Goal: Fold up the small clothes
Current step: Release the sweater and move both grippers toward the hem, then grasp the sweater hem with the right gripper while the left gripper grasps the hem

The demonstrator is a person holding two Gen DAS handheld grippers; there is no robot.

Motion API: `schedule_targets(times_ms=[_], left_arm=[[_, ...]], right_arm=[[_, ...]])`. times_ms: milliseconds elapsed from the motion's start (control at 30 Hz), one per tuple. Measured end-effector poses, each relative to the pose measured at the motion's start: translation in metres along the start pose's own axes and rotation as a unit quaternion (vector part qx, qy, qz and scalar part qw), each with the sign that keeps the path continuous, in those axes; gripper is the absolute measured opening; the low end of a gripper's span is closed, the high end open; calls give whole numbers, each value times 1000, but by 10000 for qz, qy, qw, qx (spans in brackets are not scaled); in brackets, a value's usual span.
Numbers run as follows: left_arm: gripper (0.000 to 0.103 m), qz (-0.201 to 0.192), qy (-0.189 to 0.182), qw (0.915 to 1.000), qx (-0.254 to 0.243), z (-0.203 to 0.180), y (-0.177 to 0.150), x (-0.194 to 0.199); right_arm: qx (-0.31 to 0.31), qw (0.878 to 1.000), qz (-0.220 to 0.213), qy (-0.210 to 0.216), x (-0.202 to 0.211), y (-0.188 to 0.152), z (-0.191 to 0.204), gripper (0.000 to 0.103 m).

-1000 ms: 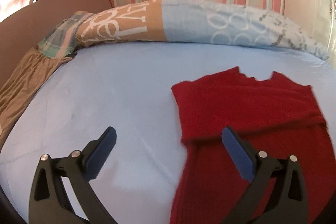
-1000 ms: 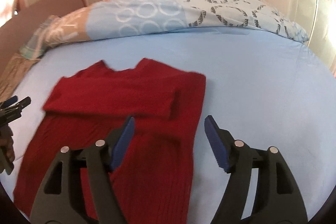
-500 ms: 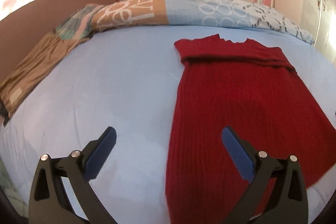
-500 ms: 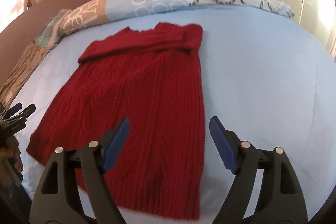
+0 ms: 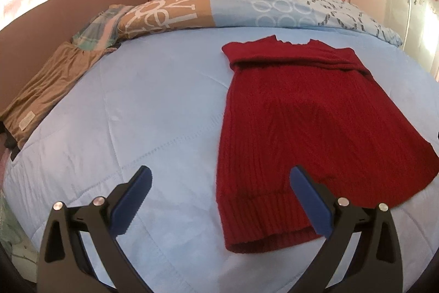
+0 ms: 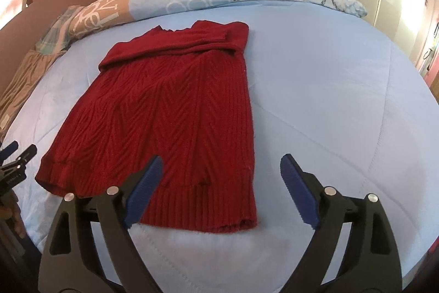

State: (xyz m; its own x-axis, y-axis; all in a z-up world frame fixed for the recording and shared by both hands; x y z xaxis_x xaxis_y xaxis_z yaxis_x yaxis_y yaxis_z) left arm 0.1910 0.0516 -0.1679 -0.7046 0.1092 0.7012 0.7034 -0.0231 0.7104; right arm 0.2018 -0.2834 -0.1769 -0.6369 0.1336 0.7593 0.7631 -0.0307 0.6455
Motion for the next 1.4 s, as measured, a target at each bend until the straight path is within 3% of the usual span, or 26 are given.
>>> schedule_targets(times_ms=[600,700,800,833,933,1200,1300,1333,1367,1400], left_arm=[[101,78,-4,9999,128,12,-21,0],[101,105,29,9998,142,15,-25,-1],[101,126,56,9997,198,21,-27,0],[101,132,73,9996,225,24,-28,0],[101,164,100,9993,317,34,-32,-1],[101,276,-658,9957,586,26,-42,-17],[99,412,-674,9949,631,19,-45,-27],[87,453,-693,9945,638,15,-47,-31],[65,543,-729,9937,660,13,-48,-35],[54,688,-845,9913,743,11,-50,-41]], right_arm=[[-124,9989,395,210,-30,-27,-18,84],[-182,9979,579,228,-41,-34,-16,71],[-221,9953,890,323,-54,-43,-14,45],[-233,9947,942,353,-57,-46,-15,24],[-495,9924,937,626,-56,-52,-21,10],[-402,9933,860,662,-49,-57,-24,8],[-402,9933,861,658,-49,-58,-25,8],[-393,9933,868,652,-49,-57,-24,9],[-381,9933,874,646,-49,-54,-22,9],[-366,9935,860,643,-49,-54,-23,9]])
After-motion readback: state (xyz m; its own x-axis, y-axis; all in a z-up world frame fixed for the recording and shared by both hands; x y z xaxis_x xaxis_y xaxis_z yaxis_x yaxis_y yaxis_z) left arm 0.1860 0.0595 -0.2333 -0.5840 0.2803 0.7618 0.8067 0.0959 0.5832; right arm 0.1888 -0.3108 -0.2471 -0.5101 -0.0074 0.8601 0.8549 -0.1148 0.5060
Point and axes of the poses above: each gripper's, at about its wrist camera, not at the fingertips, and x roughly against the way its jaws point, z to its left, y to its top, the point moved 5 cm from there along -x, roughly the way its jaws point, and after that the axes turned 13 degrees about -y, right-handed, at the moved point
